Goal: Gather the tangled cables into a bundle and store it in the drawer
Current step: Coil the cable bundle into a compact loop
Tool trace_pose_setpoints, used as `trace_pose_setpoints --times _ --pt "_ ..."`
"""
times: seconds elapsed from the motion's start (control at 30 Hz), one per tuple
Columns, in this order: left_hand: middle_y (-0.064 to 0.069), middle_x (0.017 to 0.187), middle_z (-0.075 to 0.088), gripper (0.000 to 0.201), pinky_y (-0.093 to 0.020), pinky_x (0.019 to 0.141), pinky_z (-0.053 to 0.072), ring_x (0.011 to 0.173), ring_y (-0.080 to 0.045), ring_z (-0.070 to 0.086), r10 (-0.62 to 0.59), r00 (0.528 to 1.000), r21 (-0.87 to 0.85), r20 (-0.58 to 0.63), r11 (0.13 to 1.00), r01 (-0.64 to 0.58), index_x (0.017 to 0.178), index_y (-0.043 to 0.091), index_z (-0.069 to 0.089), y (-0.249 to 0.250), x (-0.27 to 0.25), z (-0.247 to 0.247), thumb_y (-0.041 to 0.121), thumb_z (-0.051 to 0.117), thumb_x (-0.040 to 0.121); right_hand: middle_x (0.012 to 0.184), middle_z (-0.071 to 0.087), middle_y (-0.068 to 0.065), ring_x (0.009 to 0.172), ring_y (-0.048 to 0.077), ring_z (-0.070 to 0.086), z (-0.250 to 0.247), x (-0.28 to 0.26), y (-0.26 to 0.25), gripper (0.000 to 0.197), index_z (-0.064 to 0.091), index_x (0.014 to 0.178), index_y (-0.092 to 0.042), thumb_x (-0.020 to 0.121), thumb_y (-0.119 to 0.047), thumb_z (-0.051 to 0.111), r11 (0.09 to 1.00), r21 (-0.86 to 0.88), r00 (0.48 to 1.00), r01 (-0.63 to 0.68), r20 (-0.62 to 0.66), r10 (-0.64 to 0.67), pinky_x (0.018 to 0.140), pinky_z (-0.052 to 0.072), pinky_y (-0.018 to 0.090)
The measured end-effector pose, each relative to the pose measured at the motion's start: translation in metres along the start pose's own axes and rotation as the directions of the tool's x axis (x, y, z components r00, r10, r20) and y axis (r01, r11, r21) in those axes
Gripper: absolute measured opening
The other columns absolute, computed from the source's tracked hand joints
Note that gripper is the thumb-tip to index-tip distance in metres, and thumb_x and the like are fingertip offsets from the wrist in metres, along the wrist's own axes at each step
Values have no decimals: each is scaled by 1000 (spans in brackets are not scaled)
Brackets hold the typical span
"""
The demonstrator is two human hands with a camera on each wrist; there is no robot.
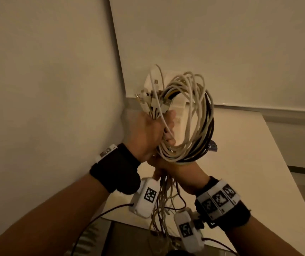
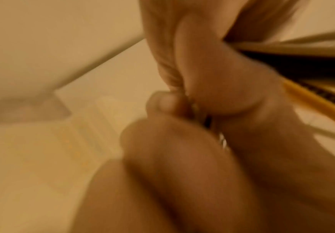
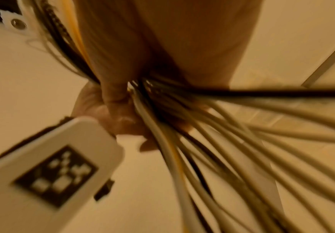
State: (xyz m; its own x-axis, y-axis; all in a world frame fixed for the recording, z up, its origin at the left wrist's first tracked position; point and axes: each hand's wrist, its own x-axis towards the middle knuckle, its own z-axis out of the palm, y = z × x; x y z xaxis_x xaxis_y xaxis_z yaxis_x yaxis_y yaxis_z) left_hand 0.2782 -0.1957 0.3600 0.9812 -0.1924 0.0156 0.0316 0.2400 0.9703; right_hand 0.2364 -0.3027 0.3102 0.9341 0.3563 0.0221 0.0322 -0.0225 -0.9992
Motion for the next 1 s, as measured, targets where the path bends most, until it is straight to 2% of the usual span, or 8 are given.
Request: trace_pose_setpoints --times 0.07,0.13,0.33,0.47,0.57,0.77,0.93,1.0 --pt "-6 55 31 31 -26 45 35 43 -17 32 59 998 62 -36 997 -56 69 9 44 9 5 -9 14 56 97 46 53 6 39 20 52 10 6 2 37 56 56 -12 91 -15 64 999 -10 999 -45 -5 45 48 49 31" --pt "-1 51 36 33 -26 45 36 41 -15 35 132 987 134 -89 984 -120 66 9 44 18 8 -15 12 57 96 43 48 6 37 22 48 18 11 0 43 54 51 -20 93 -24 63 997 2 997 -75 5 75 50 51 35" --pt "-3 56 34 18 -23 43 31 46 -14 28 283 920 223 -271 948 -226 78 7 52 47 14 -29 9 58 95 53 57 16 48 27 61 31 15 6 31 58 67 -1 89 -23 63 982 -48 981 -184 50 187 70 56 54" --pt "-1 52 39 26 -19 42 31 42 -11 33 369 884 294 -288 912 -285 70 9 50 58 12 -42 7 60 94 59 64 13 65 32 72 37 6 9 28 62 73 1 88 -22 66 976 -98 976 -196 80 204 62 54 39" --pt "8 49 45 28 -20 45 38 44 -9 39 425 844 337 -326 887 -316 67 18 53 67 14 -55 9 62 93 66 66 12 72 27 74 34 -4 10 24 61 84 5 88 -18 66 971 -117 969 -209 106 221 71 58 43" --pt "4 53 45 26 -21 44 38 42 -9 40 484 813 392 -322 850 -351 70 21 54 82 20 -58 11 60 93 53 56 11 47 25 61 33 -18 10 24 57 67 -3 85 -15 69 957 -85 952 -277 108 285 55 53 31" --pt "12 47 47 23 -22 44 39 39 -8 40 515 807 428 -289 824 -372 73 17 52 84 25 -57 12 62 93 59 59 10 59 25 65 27 -28 10 21 58 73 -4 90 -15 62 954 -62 938 -292 178 298 73 57 44" --pt "13 43 49 18 -22 44 41 37 -7 42 510 809 457 -293 818 -351 77 15 53 80 27 -60 14 62 93 61 55 6 56 24 62 26 -35 9 15 54 75 -8 88 -13 61 954 -109 939 -281 175 296 68 54 44"
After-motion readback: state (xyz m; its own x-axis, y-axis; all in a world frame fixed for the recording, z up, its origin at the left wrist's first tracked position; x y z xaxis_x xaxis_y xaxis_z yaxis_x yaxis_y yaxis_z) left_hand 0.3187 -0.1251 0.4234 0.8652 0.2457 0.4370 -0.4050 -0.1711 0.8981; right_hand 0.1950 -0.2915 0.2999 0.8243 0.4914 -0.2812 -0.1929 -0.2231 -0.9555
